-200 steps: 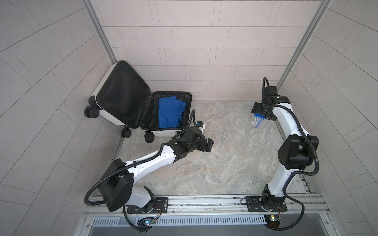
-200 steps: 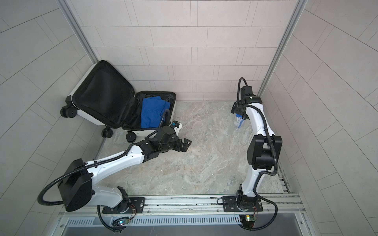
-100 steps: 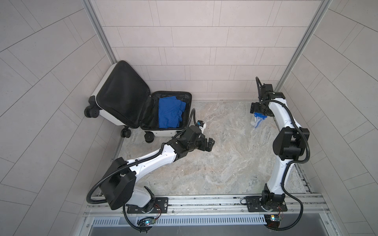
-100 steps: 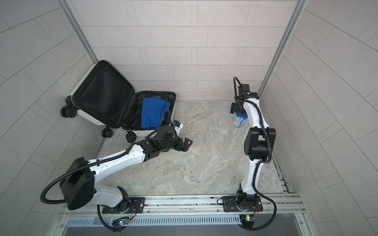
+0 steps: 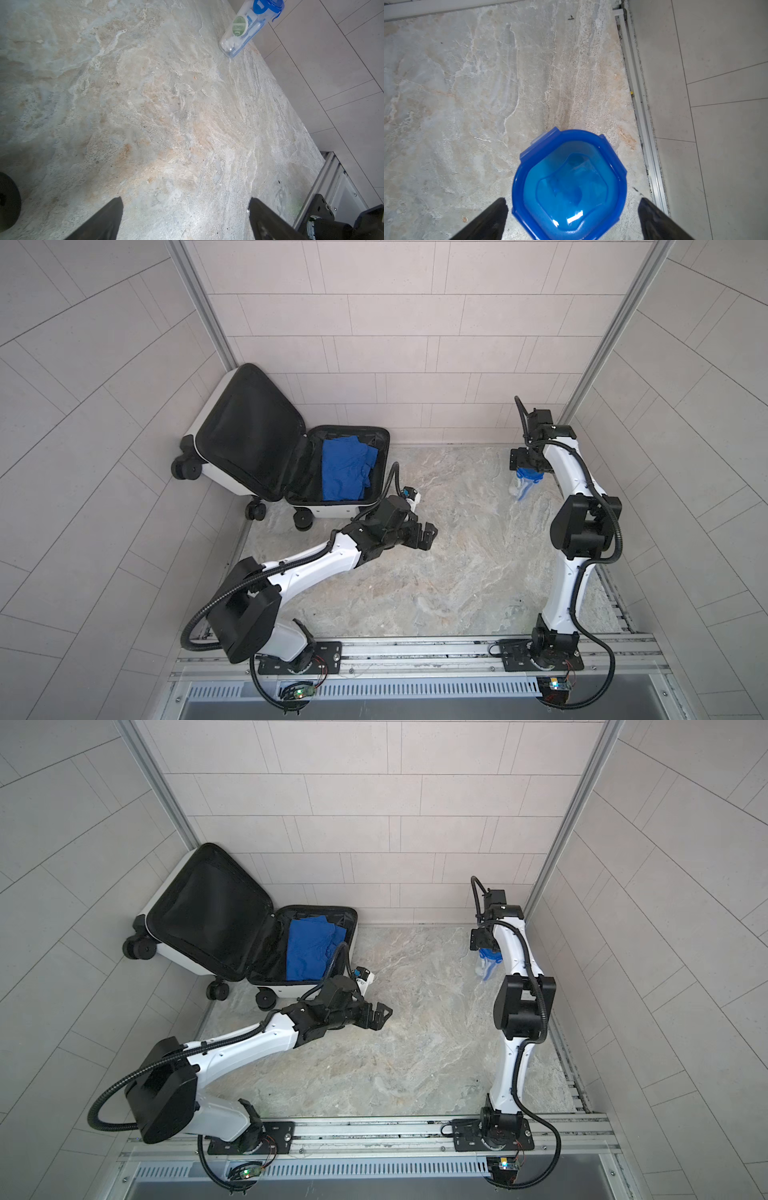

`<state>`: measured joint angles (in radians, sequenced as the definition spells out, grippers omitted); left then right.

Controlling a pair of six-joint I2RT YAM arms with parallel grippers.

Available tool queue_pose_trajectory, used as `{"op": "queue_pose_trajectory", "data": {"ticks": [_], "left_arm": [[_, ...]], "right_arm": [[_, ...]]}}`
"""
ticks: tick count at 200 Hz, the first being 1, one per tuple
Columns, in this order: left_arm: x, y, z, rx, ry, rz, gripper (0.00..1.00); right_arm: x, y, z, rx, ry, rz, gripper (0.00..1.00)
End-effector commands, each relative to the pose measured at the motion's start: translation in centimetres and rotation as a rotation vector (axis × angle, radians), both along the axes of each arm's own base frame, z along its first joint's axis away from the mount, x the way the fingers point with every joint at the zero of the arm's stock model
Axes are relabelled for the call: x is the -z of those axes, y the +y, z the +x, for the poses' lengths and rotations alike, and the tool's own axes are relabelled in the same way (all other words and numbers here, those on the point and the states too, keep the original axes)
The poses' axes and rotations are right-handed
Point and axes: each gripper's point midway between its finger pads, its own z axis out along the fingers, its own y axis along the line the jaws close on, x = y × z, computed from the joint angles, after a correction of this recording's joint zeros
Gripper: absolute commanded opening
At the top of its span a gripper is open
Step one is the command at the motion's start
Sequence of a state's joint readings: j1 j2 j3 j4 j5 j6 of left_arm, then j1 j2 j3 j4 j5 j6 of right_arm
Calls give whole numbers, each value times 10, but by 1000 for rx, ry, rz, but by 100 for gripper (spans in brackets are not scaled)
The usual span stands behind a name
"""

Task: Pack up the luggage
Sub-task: 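Lower the right gripper over the container and close on its body, then lift the container with the right gripper and carry it toward the suitcase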

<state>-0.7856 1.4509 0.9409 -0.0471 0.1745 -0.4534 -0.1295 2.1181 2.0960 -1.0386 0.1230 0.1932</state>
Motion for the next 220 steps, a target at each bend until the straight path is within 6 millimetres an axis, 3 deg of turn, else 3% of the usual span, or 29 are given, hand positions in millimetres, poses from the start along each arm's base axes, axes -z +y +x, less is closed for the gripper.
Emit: {"op": "queue_pose_trajectory", "data": {"ticks": [1, 66, 153, 220], "left_arm": [[-13, -2, 4, 0, -28, -35, 100], [-18, 0, 3, -2, -38, -38, 100], [-11, 5, 1, -14, -28, -21, 100], [-10, 8, 1, -26, -31, -20, 100]], "right_arm": [[3, -6, -10, 34, 47, -9, 100], [23, -11, -7, 79, 84, 19, 100], [43, -16, -2, 102, 131, 9, 99], [32, -10, -4, 97, 108, 26, 91]]}}
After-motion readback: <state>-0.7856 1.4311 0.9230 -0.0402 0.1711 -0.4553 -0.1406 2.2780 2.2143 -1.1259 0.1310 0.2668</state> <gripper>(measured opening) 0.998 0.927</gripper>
